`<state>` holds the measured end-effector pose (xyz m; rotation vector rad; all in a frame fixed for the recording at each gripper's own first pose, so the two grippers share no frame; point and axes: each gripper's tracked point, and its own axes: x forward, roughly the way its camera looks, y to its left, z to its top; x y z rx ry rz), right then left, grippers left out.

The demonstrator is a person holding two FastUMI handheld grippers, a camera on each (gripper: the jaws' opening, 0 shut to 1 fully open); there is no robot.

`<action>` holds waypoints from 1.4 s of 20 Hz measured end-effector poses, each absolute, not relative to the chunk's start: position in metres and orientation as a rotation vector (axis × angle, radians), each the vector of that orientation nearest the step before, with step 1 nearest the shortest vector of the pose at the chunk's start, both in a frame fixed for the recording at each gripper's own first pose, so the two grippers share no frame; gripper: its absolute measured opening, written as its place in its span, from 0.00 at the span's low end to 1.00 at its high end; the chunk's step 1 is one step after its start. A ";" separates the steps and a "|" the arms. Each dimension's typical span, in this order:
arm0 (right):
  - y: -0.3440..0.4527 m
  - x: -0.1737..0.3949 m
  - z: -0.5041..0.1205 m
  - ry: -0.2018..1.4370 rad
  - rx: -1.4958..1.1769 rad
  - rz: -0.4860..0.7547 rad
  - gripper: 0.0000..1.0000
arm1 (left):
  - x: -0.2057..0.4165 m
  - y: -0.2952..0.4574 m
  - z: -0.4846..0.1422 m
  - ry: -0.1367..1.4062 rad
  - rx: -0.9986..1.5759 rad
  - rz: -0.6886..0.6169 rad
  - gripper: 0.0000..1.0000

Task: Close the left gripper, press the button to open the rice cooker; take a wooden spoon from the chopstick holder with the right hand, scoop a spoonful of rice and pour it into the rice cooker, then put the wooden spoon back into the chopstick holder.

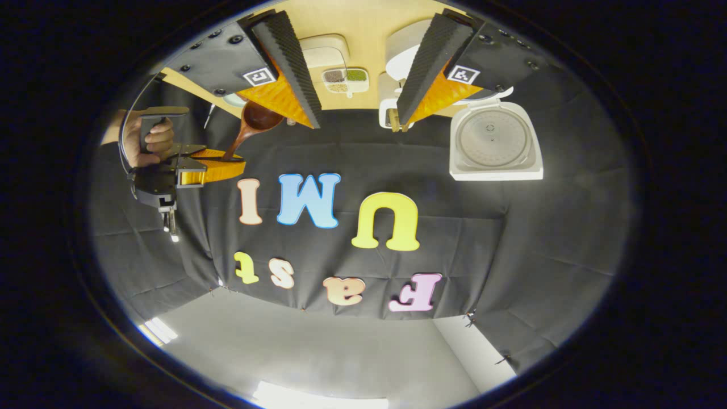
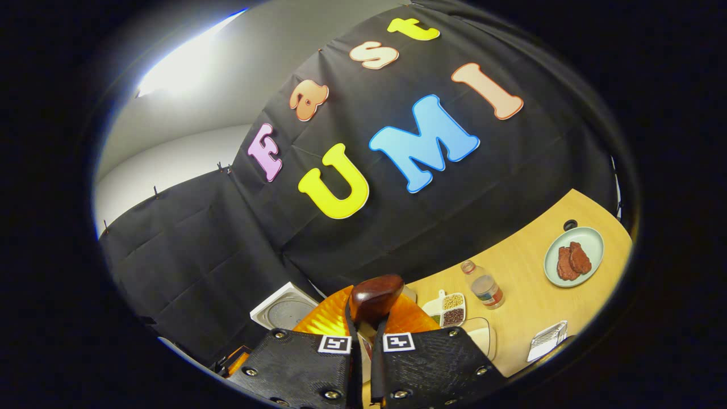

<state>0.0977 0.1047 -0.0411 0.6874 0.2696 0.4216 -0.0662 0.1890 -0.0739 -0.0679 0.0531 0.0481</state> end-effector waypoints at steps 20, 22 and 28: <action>-0.055 0.080 -0.196 0.402 0.507 -0.032 0.06 | -0.058 0.137 -0.082 0.102 -0.035 0.032 0.92; -0.057 0.082 -0.214 0.427 0.478 -0.057 0.06 | -0.057 0.139 -0.084 0.105 -0.034 0.039 0.92; -0.060 0.096 -0.259 0.500 0.433 -0.112 0.06 | -0.059 0.154 -0.092 0.125 -0.018 0.086 0.94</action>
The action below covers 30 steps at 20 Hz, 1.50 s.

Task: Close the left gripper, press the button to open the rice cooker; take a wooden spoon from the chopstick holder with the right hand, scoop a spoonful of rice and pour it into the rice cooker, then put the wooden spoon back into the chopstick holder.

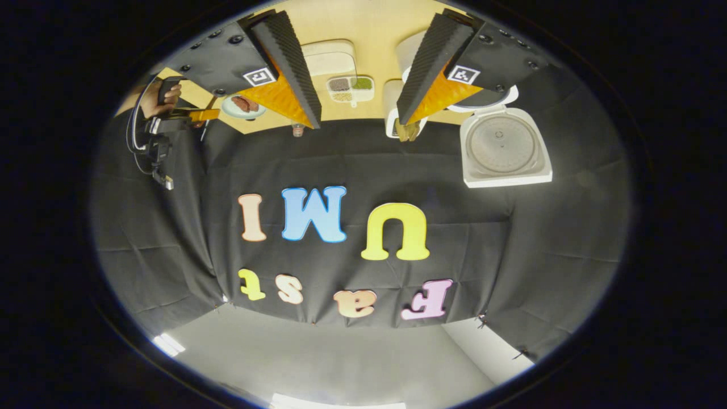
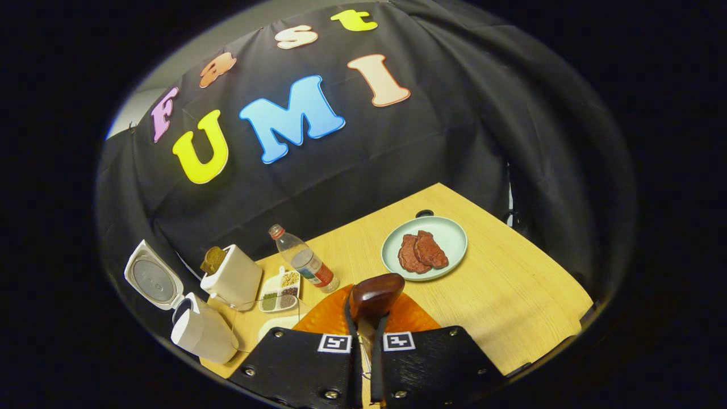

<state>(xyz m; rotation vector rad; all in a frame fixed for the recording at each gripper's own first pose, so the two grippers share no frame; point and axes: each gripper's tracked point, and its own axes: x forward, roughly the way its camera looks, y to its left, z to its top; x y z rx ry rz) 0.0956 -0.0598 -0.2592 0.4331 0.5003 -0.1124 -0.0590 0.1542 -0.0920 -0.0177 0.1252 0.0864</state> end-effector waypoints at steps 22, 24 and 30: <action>-0.095 0.050 -0.199 0.310 0.115 -0.163 0.98 | -0.016 0.169 -0.089 0.134 -0.047 0.147 0.94; -0.083 0.050 -0.176 0.284 0.117 -0.147 0.98 | -0.009 0.184 -0.082 0.128 -0.058 0.155 0.94; -0.039 0.060 -0.115 0.188 0.136 -0.067 0.98 | 0.008 0.248 -0.053 0.117 -0.061 0.224 0.94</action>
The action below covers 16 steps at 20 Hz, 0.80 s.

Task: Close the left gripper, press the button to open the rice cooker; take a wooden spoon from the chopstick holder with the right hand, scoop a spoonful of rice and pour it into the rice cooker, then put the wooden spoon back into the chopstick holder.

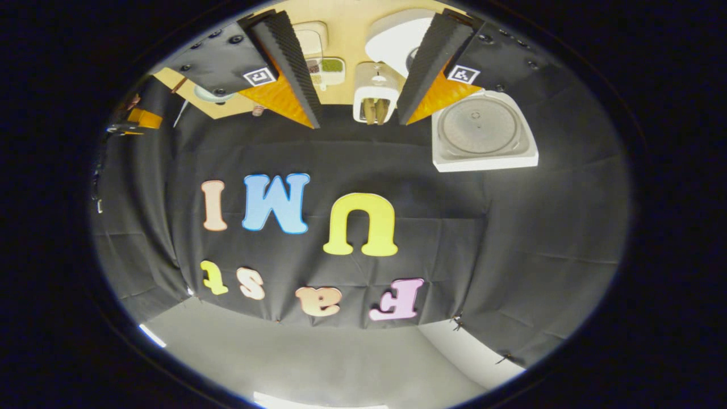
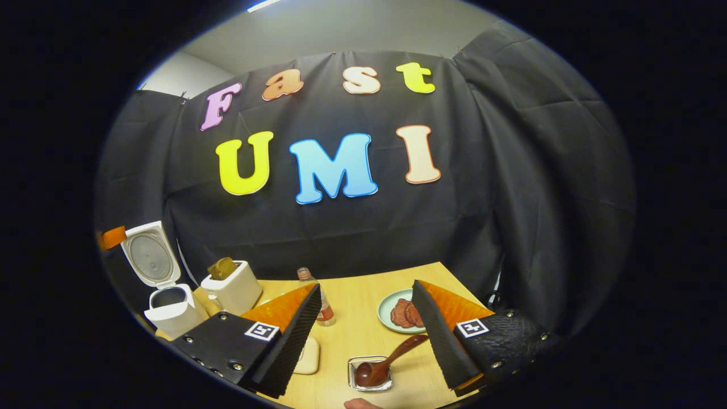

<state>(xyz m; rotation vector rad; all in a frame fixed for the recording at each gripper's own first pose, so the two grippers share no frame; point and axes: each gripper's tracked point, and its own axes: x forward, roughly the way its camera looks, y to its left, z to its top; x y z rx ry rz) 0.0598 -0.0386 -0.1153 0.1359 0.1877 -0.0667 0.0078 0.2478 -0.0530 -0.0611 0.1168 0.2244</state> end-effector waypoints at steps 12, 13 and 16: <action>-0.002 0.071 -0.110 0.209 0.082 0.000 0.98 | 0.050 0.409 -0.004 0.061 -0.057 0.417 0.92; 0.001 0.070 -0.113 0.220 0.082 0.002 0.98 | 0.058 0.424 -0.002 0.057 -0.061 0.437 0.92; 0.009 0.074 -0.114 0.230 0.079 0.009 0.98 | 0.083 0.470 -0.007 0.068 -0.087 0.507 0.94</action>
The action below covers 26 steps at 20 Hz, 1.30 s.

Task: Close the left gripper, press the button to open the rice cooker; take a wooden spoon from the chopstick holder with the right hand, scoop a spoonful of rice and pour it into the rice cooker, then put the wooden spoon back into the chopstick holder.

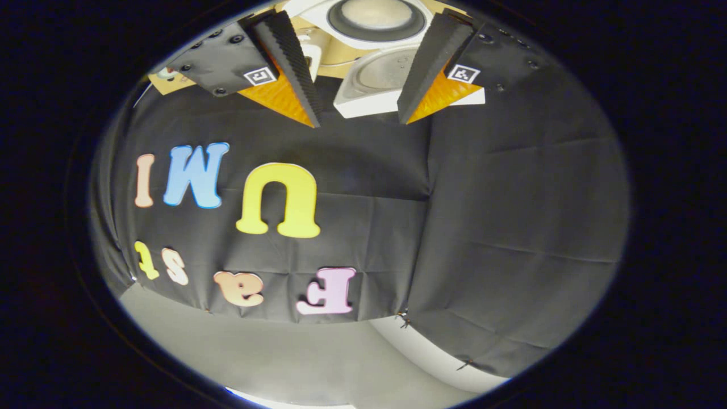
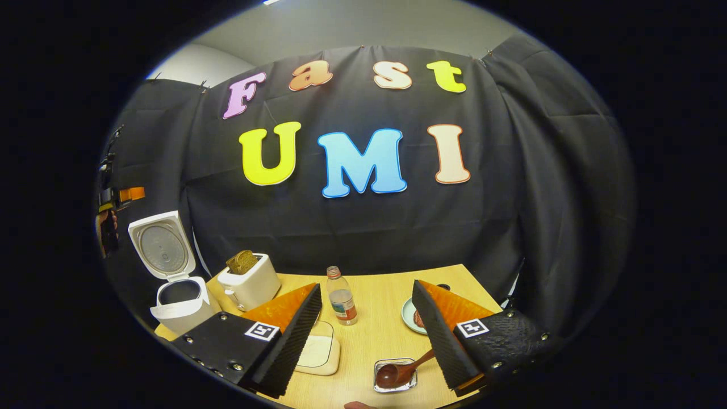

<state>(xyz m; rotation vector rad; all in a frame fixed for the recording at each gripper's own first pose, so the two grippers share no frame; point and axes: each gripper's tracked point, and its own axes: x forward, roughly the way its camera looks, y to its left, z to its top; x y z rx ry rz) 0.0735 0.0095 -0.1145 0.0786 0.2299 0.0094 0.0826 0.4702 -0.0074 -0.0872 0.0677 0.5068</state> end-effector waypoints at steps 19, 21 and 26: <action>0.004 0.079 -0.131 0.294 0.105 -0.033 0.98 | 0.149 0.568 -0.087 0.279 -0.111 0.666 0.92; 0.004 0.078 -0.131 0.291 0.122 -0.029 0.98 | 0.144 0.560 -0.088 0.277 -0.118 0.660 0.93; 0.001 0.069 -0.139 0.305 0.146 -0.012 0.98 | 0.128 0.519 -0.092 0.239 -0.074 0.670 0.93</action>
